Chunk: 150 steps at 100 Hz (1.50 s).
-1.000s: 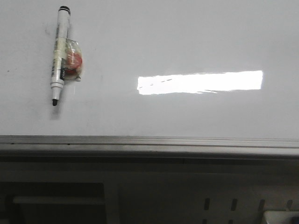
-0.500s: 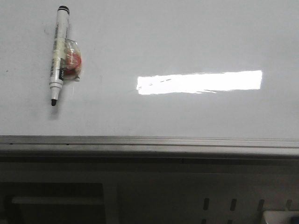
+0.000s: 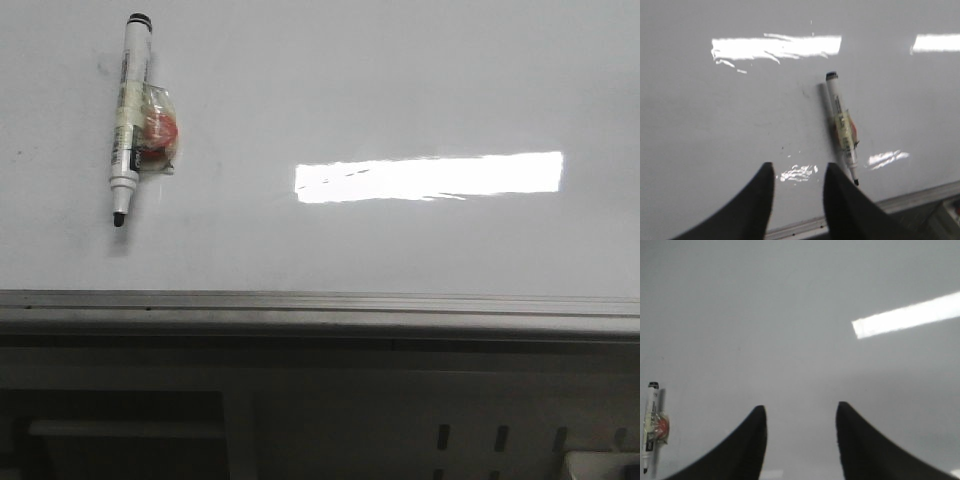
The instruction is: Write number 3 on whiteboard
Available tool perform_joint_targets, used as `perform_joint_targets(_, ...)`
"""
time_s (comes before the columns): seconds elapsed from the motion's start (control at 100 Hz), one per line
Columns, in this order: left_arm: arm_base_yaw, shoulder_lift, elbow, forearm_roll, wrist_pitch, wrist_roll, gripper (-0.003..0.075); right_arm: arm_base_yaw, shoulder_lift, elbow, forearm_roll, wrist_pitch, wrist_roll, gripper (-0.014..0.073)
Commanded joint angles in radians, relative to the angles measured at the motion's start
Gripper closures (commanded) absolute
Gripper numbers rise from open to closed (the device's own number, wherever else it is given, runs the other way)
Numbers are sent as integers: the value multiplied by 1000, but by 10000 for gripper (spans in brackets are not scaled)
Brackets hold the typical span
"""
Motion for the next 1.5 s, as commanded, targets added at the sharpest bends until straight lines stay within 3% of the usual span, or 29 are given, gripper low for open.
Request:
perform_joint_targets(0.0, 0, 130, -103, 11, 33, 6, 245, -6, 72, -59, -16, -16, -7, 165)
perform_joint_targets(0.03, 0, 175, -128, -20, 58, 6, 194, -6, 83, -59, -16, -16, -7, 157)
perform_joint_targets(0.09, 0, 244, -156, -110, 93, 20, 169, -6, 96, -59, -16, -16, -7, 156)
perform_joint_targets(0.25, 0, 422, -169, -472, 129, 240, 247, -6, 98, -59, -16, -18, -7, 156)
perform_joint_targets(0.37, 0, 526, -169, -605, 123, 338, 272, -6, 98, -59, -16, -18, -7, 156)
perform_joint_targets(0.68, -25, 659, -169, -607, 57, 365, 273, -6, 98, -57, -16, -16, -7, 156)
perform_joint_targets(1.07, -233, 734, -181, -543, -236, 365, 275, -6, 98, -57, -16, -14, -7, 156)
perform_joint_targets(1.19, -241, 767, -181, -541, -260, 365, 331, -6, 98, -57, -10, -14, -7, 156)
perform_joint_targets(1.49, -241, 837, -181, -510, -291, 365, 574, -6, 98, -57, 30, -14, -7, 156)
